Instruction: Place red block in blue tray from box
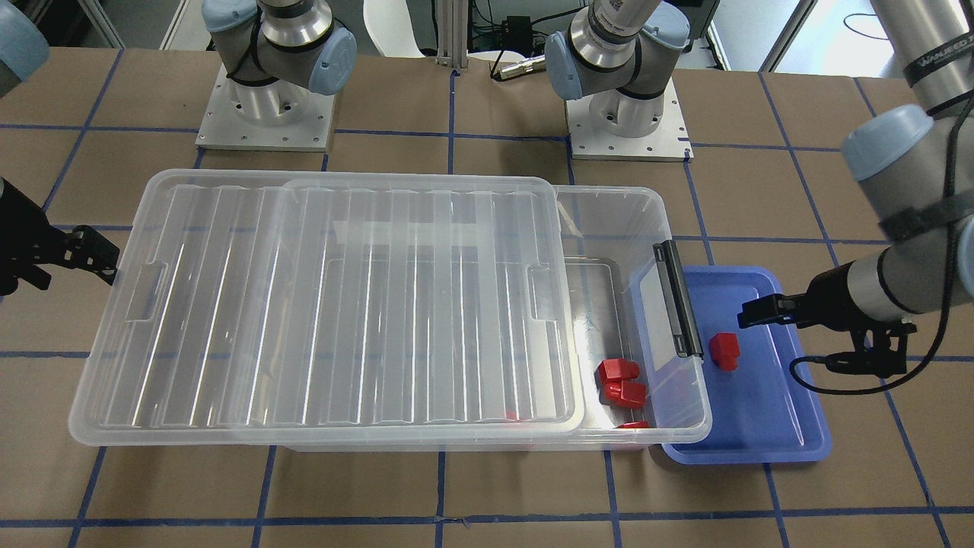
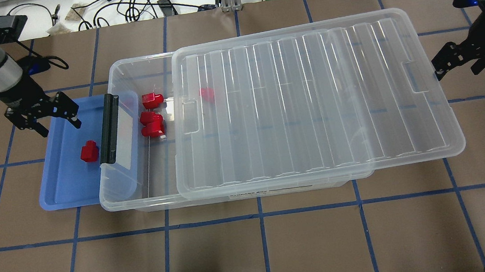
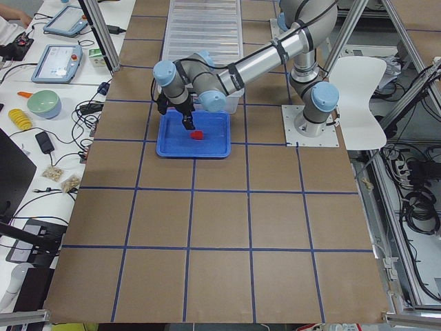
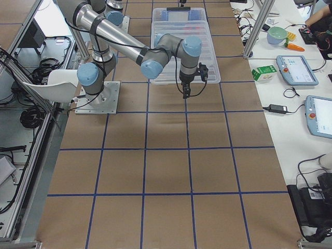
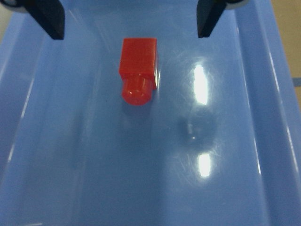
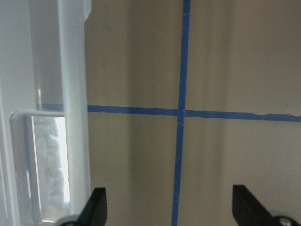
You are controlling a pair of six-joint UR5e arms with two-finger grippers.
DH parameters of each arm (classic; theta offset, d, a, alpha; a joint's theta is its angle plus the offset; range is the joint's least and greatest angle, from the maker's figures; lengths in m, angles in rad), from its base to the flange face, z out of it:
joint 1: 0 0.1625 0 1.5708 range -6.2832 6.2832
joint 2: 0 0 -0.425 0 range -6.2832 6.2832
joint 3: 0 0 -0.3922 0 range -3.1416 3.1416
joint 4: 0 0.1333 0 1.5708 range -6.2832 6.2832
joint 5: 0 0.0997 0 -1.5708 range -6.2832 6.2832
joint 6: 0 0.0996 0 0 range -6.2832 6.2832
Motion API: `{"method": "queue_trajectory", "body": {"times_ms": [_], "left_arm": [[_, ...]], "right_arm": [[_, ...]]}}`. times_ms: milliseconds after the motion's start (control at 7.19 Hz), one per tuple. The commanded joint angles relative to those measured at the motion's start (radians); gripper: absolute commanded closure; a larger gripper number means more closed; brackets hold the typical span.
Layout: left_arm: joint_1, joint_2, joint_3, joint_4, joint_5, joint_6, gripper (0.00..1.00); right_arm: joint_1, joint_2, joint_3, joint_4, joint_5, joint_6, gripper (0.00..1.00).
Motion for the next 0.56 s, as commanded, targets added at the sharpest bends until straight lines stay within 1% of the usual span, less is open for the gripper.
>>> {"method": "queue_trajectory", "body": {"times_ms": [0,139,278,417], "left_arm": [[-0.033,0.091,0.146,-0.195,-0.013,-0.021,0.0],[-0.076,0.137,0.162,-0.196,-0.045,-0.044,0.0],[-0.128,0.18,0.159,-0.205,-0.038,-0.135,0.0],[-0.2,0.228,0.144,-0.235,-0.044,-0.271,0.0]], "right_arm": [[0.086,-0.002,0.001,-0.017,-0.002,0.119,0.07],[0.145,0.004,-0.001,-0.046,-0.005,0.197,0.07],[0.193,0.009,-0.001,-0.074,-0.013,0.255,0.06],[0.212,0.008,-0.001,-0.08,-0.014,0.262,0.06]]}}
